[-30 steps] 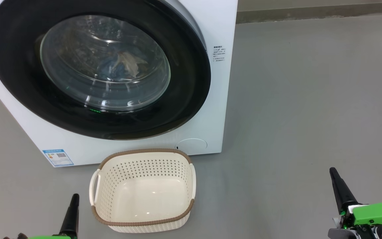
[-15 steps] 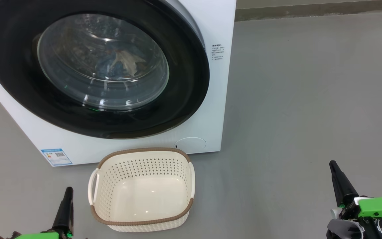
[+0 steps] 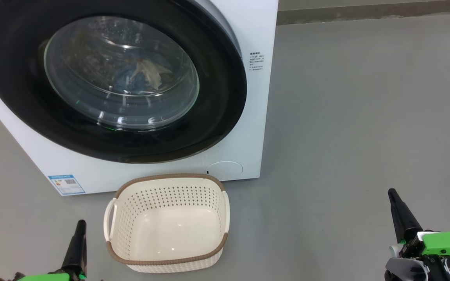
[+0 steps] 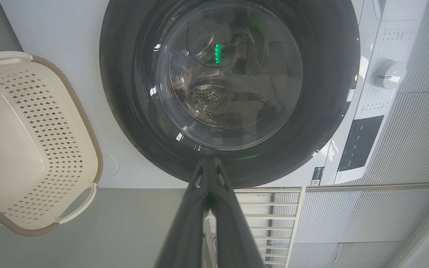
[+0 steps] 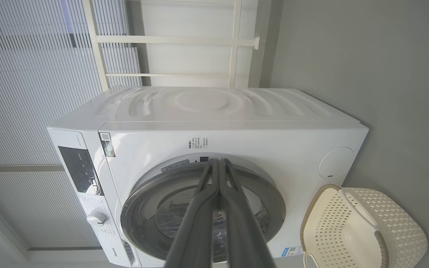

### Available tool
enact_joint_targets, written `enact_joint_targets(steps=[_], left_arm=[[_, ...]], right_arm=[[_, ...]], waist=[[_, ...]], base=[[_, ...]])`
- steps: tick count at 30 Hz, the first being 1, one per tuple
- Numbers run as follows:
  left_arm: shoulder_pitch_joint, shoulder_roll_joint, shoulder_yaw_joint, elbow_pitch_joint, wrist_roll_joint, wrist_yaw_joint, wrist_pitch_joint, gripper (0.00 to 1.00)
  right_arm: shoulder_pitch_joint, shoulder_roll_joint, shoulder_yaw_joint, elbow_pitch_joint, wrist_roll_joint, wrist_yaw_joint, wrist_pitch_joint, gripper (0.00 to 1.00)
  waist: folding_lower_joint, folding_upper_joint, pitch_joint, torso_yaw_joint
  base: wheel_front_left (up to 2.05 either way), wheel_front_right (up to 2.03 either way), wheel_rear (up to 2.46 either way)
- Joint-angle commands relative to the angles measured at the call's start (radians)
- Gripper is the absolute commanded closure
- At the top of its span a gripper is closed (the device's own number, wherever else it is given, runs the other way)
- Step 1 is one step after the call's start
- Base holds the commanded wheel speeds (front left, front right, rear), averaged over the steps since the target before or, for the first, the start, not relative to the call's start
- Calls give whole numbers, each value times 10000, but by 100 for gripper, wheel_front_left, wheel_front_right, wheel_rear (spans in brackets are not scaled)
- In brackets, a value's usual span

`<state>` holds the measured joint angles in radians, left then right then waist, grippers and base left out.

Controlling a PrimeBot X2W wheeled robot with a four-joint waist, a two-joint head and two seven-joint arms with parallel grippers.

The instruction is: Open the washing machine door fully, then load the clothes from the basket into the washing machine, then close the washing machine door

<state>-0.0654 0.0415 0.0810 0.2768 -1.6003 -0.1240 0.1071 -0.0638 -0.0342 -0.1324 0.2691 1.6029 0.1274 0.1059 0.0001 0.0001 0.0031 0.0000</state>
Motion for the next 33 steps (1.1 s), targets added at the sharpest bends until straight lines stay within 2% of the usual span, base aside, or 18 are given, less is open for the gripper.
enact_joint_targets(steps=[1,33], left_arm=[[-428,87,334,-313,-78,-67,67,100],[-427,87,331,-315,-81,-67,64,100]], right_arm=[[-441,-160,186,-244,57,33,73,100],[-441,-160,187,-244,57,33,72,100]], waist=[[0,-1,0,0],[0,-1,0,0]], base=[[0,0,0],[0,0,0]])
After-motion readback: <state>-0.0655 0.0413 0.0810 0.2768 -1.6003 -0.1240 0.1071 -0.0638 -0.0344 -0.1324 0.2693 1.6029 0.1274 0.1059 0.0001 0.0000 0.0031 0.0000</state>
